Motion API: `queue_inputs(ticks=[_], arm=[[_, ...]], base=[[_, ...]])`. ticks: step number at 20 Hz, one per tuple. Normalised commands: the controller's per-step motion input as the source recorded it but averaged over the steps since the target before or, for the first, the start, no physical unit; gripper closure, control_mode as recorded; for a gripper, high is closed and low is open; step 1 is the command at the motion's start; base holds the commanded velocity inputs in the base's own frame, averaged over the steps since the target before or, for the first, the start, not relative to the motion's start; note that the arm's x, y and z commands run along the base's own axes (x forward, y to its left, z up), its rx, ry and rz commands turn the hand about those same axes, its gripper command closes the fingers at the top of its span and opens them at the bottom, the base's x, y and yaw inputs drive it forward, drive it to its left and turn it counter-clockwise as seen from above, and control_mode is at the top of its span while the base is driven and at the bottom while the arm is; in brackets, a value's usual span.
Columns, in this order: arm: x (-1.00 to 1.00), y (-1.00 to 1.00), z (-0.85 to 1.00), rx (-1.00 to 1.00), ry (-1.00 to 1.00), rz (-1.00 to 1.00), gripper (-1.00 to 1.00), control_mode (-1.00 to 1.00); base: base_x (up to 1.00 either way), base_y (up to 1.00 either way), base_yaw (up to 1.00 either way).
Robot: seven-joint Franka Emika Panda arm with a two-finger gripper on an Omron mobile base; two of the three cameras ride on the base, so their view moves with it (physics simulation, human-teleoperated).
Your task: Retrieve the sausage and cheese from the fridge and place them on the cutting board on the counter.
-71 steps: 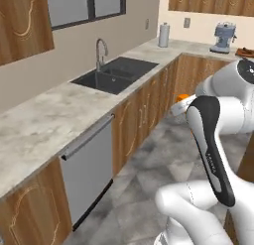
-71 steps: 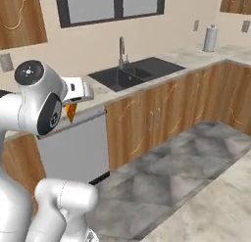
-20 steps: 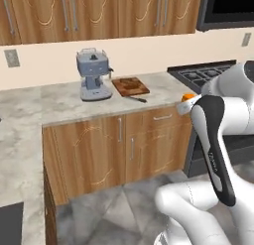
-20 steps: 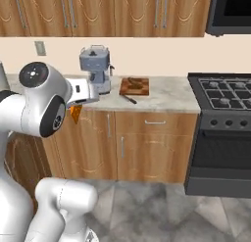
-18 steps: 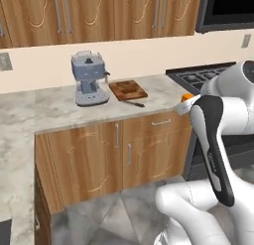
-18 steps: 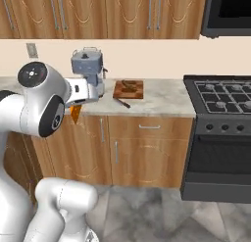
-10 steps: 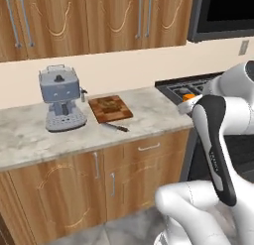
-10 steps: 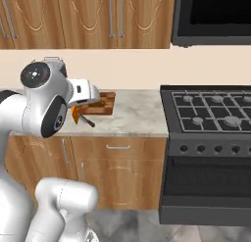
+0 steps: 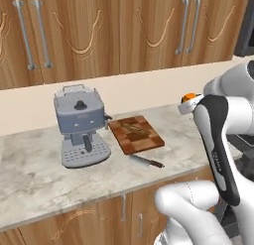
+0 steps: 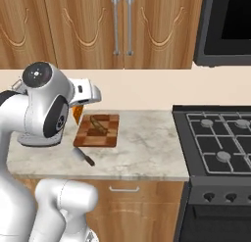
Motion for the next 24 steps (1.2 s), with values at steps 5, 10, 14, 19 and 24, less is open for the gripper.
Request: queue_inputs(ticks=[5,10,14,19,24], arm=[[0.0,0.0,0.0,0.0,0.0,0.0,1.0,1.0],[0.05,0.0,-0.2,0.0,0.03,0.0,1.0,-1.0],[0.39,0.0,-1.0,0.01,0.47,0.0,1.0,-1.0],[0.79,0.0,-0.93,0.0,0.19,0.0,1.0,-1.0],[0.72,0.06,-1.0,0.0,0.0,0.0,1.0,-1.0]], base=[[0.94,0.34,0.0],[0.55,-0.08,0.0],[0.0,0.0,0.0],[0.0,0.0,0.0],[0.0,0.0,0.0]])
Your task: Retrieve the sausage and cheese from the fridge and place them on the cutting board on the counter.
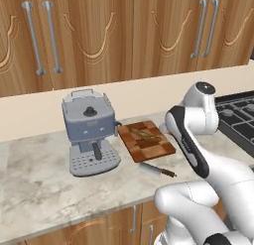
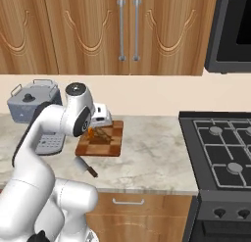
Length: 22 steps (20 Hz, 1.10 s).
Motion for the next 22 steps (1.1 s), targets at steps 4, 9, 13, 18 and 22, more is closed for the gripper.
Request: queue_inputs(ticks=[4,9,13,18,22], arm=[[0.71,0.14,-1.0,0.0,0.0,0.0,1.0,-1.0],[0.94,0.32,-0.79,0.0,0.0,0.0,1.0,-1.0],[1.0,0.14,-0.34,0.0,0.0,0.0,1.0,-1.0],[0.92,0.28,-0.27,0.0,0.0,0.0,1.0,-1.0],[0.58,0.17,-0.34,-0.01,0.01,0.0,1.0,-1.0]], base=[[0.0,0.0,0.0],[0.0,0.0,0.0],[0.0,0.0,0.0],[0.0,0.0,0.0],[0.0,0.0,0.0]])
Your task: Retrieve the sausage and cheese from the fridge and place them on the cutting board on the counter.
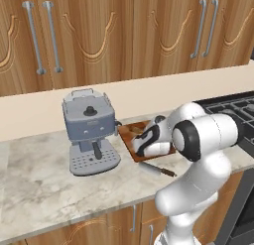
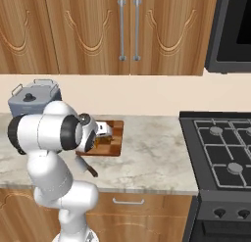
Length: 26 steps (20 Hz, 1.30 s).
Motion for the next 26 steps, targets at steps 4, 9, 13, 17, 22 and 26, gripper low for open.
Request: queue_inputs(ticks=[4,9,13,17,22,26], arm=[[0.43,0.0,-0.37,0.0,0.0,0.0,1.0,-1.0],[-0.14,0.0,-0.04,0.0,-0.05,-0.04,-1.0,-1.0],[-0.31,0.0,0.5,-0.02,-0.05,-0.09,-1.0,-1.0],[0.01,0.0,0.98,-0.01,-0.03,-0.05,-1.0,-1.0],[-0.48,0.0,1.0,0.0,0.0,-0.06,-1.0,-1.0],[-0.56,-0.02,1.0,0.02,0.0,-0.08,-1.0,-1.0]], base=[[0.0,0.0,0.0],[0.0,0.0,0.0],[0.0,0.0,0.0],[0.0,0.0,0.0],[0.0,0.0,0.0],[0.0,0.0,0.0]])
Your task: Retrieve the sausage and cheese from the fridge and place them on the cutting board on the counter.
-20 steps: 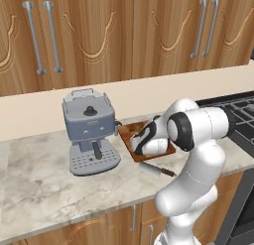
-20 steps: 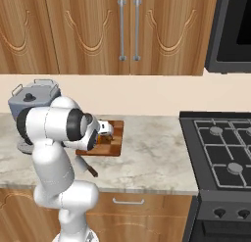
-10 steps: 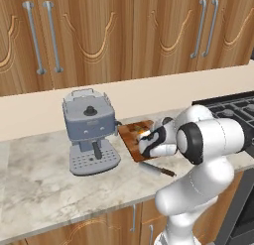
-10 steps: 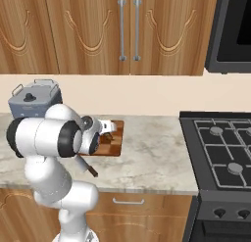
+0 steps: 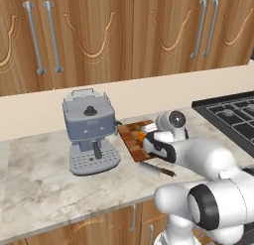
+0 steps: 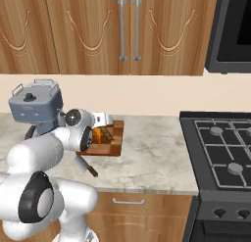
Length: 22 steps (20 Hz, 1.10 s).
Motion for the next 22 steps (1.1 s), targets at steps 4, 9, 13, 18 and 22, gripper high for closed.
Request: queue_inputs(ticks=[4,9,13,18,22], arm=[[-0.43,0.0,1.0,0.06,0.0,-0.05,-1.0,-1.0],[-0.78,0.0,0.67,0.03,-0.01,-0.02,-1.0,-1.0],[-0.99,0.0,0.18,0.03,-0.07,-0.02,-1.0,-1.0],[-0.8,-0.07,0.92,0.17,0.05,-0.08,-1.0,-1.0],[-0.67,-0.09,1.0,0.27,0.28,-0.08,-1.0,-1.0]], base=[[0.0,0.0,0.0],[0.0,0.0,0.0],[0.0,0.0,0.0],[0.0,0.0,0.0],[0.0,0.0,0.0]])
